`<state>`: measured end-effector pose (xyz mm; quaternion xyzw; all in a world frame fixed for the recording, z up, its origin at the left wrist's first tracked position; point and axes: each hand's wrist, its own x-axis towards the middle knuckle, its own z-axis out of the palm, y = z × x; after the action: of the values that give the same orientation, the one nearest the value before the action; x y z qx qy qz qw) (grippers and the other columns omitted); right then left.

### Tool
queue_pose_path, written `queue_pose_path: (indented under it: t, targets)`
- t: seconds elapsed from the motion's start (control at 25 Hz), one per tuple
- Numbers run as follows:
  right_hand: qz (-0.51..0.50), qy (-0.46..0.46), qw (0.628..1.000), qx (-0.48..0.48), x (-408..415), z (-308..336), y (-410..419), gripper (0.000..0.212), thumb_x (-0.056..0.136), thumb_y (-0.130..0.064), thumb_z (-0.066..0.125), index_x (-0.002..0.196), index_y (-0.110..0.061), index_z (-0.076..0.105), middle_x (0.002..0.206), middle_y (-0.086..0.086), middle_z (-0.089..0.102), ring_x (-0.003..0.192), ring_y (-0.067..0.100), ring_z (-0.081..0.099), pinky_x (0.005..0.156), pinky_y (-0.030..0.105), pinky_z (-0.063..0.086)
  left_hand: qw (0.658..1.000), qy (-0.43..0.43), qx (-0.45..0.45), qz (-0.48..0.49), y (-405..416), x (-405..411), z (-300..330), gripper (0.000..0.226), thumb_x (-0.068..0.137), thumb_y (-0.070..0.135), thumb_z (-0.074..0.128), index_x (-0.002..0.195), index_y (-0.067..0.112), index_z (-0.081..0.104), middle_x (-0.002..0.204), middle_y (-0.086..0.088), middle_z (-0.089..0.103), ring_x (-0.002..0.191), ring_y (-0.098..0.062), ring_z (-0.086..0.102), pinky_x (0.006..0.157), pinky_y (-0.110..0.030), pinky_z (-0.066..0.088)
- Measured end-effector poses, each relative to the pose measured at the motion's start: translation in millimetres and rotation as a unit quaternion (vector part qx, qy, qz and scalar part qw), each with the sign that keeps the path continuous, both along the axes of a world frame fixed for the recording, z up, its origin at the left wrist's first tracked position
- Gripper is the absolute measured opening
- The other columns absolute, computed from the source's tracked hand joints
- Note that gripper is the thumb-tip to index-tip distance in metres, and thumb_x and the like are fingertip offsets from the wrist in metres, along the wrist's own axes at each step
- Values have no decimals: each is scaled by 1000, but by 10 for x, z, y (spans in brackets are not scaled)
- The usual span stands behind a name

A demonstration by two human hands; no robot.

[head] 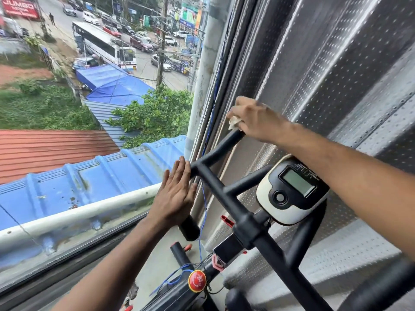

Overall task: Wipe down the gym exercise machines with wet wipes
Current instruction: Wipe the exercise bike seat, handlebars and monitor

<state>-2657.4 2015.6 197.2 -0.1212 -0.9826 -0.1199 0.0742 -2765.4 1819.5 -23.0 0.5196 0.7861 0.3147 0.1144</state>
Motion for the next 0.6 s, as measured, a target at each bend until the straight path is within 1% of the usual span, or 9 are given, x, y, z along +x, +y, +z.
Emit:
queue_pose_path:
  t: [0.04, 0.08, 0.16, 0.2, 0.28, 0.36, 0.44, 0.52, 0.6]
  targets:
    - [-3, 16, 1000, 5, 47, 116, 152, 27, 96, -1, 63, 122, -4, 68, 112, 11, 58, 104, 23, 60, 101, 35, 51, 1000, 3, 11, -16, 151, -50, 76, 81, 96, 58, 10, 166, 20, -5, 170, 6, -17, 156, -6, -19, 127, -30, -13]
    - [-3, 12, 1000, 16, 80, 204, 268, 27, 95, 0, 64, 121, -4, 69, 111, 11, 58, 106, 25, 59, 101, 37, 51, 999, 19, 11, -30, 283, -84, 120, 85, 94, 64, 6, 166, 20, -5, 171, 5, -15, 156, -6, -18, 129, -33, -10]
    - [1, -16, 999, 38, 101, 303, 465, 18, 94, -5, 67, 111, -6, 74, 108, 9, 59, 106, 26, 58, 98, 42, 52, 995, 93, -14, -35, 444, -110, 107, 89, 92, 71, -2, 166, 21, -6, 173, 3, -8, 158, -8, -12, 130, -37, -6]
    - [8, -24, 999, 44, 109, 318, 543, 14, 94, -8, 68, 106, -7, 75, 105, 8, 60, 106, 26, 57, 95, 46, 53, 992, 121, -20, -30, 457, -104, 67, 90, 92, 73, -6, 166, 21, -6, 174, 3, -5, 159, -8, -10, 130, -36, -7]
    - [21, -13, 998, 52, 116, 269, 712, 11, 96, -11, 67, 103, -8, 74, 103, 5, 60, 103, 26, 58, 92, 48, 54, 991, 133, -10, -21, 453, -120, 23, 93, 90, 76, -15, 166, 23, -5, 173, 5, -4, 159, -7, -8, 128, -33, -9]
    - [26, 7, 999, 30, 99, 99, 821, 16, 99, -14, 58, 104, -6, 72, 103, 7, 60, 98, 27, 61, 90, 47, 56, 992, 125, -8, -29, 464, -145, 16, 95, 89, 78, -16, 166, 24, -5, 171, 9, -8, 158, -5, -10, 127, -29, -11]
    - [43, 33, 997, 49, 90, -98, 886, 25, 100, -14, 50, 101, -3, 72, 101, 10, 62, 94, 28, 62, 84, 43, 58, 991, 129, -2, -23, 494, -142, 29, 97, 87, 79, -18, 166, 24, -5, 169, 12, -10, 157, -2, -13, 127, -28, -12]
    - [88, 23, 991, 101, 68, -260, 906, 28, 101, -6, 46, 98, -2, 73, 96, 11, 63, 87, 25, 59, 76, 37, 57, 992, 128, -7, -20, 491, -125, 22, 99, 85, 81, -20, 166, 25, -4, 169, 13, -11, 156, -1, -14, 128, -29, -11]
    - [158, -18, 978, 136, 39, -366, 786, 23, 96, 4, 50, 96, -5, 71, 93, 9, 62, 83, 23, 58, 76, 32, 55, 992, 125, -9, -18, 473, -134, 13, 99, 85, 82, -19, 166, 26, -4, 170, 12, -9, 156, -1, -13, 129, -30, -9]
